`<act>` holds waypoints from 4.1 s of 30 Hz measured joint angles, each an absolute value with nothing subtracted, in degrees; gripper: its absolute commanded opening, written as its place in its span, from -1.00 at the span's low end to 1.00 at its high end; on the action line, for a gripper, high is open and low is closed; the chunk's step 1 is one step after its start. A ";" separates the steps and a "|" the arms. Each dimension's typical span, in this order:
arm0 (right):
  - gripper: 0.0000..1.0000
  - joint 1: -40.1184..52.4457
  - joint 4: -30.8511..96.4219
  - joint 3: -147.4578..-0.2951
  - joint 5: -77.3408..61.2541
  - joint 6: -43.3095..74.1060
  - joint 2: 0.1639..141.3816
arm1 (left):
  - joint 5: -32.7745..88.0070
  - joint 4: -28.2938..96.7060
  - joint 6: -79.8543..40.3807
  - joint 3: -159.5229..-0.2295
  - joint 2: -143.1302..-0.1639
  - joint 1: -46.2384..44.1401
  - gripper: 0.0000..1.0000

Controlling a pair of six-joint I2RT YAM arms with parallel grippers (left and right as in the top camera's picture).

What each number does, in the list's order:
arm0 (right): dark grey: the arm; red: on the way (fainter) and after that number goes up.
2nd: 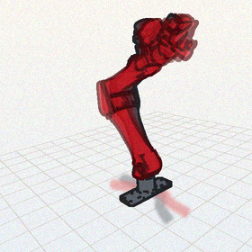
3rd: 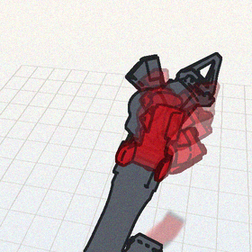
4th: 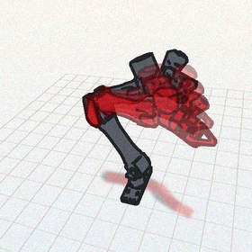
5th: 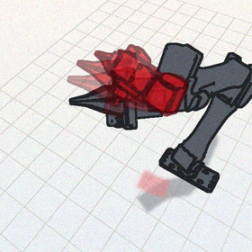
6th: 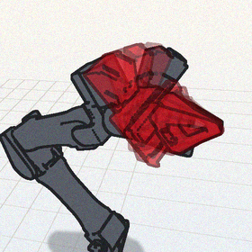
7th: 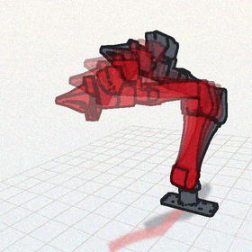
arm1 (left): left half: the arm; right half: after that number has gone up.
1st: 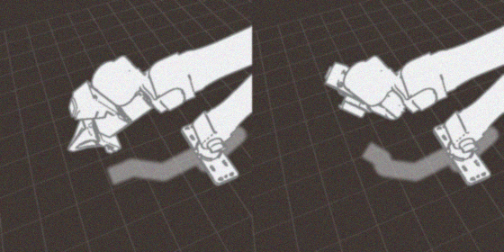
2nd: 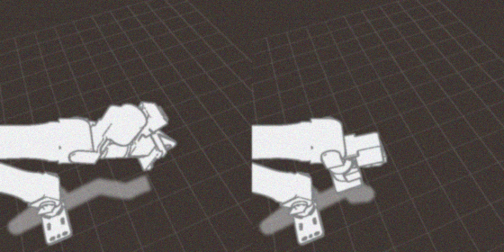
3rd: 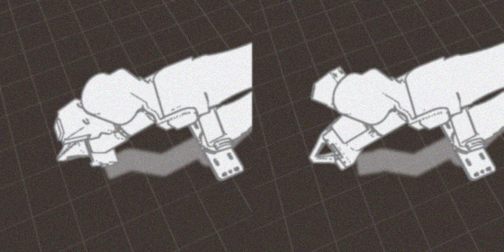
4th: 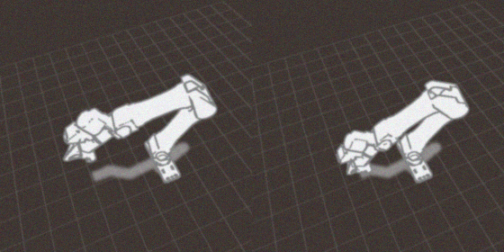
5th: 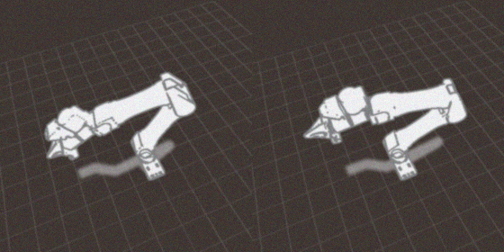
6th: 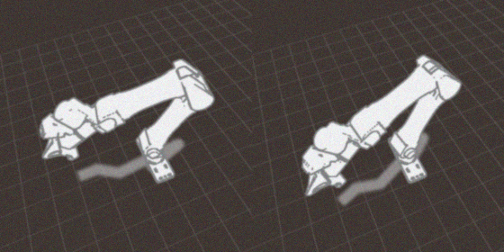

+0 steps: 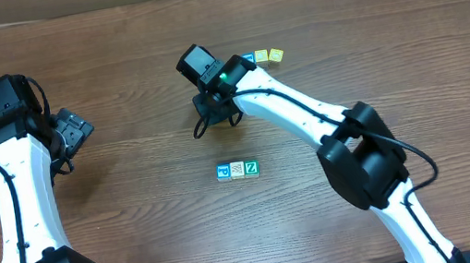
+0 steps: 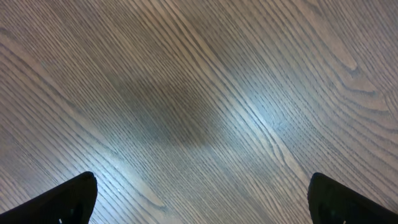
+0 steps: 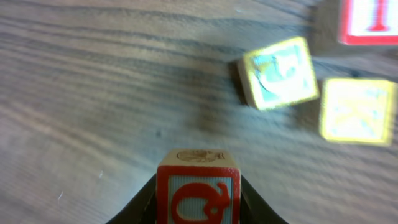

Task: Flip 4 blocks
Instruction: 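Lower and close the right gripper on the red Q block, then lift the Q block and rotate it with the right gripper, then carry the Q block down beside the Z block, right gripper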

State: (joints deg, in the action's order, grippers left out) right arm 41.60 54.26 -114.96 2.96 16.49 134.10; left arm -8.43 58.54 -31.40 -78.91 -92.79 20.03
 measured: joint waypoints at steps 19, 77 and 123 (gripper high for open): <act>-0.68 41.60 75.90 -114.96 2.85 22.92 129.27 | -8.40 58.54 -31.40 -78.91 -92.79 20.03 0.99; -0.47 28.88 78.61 -96.51 -12.62 19.81 127.07 | -8.43 58.54 -31.40 -78.91 -92.79 20.03 0.99; -0.16 27.00 71.18 -96.51 -11.97 19.49 127.07 | -8.43 58.54 -31.40 -78.91 -92.79 20.03 0.99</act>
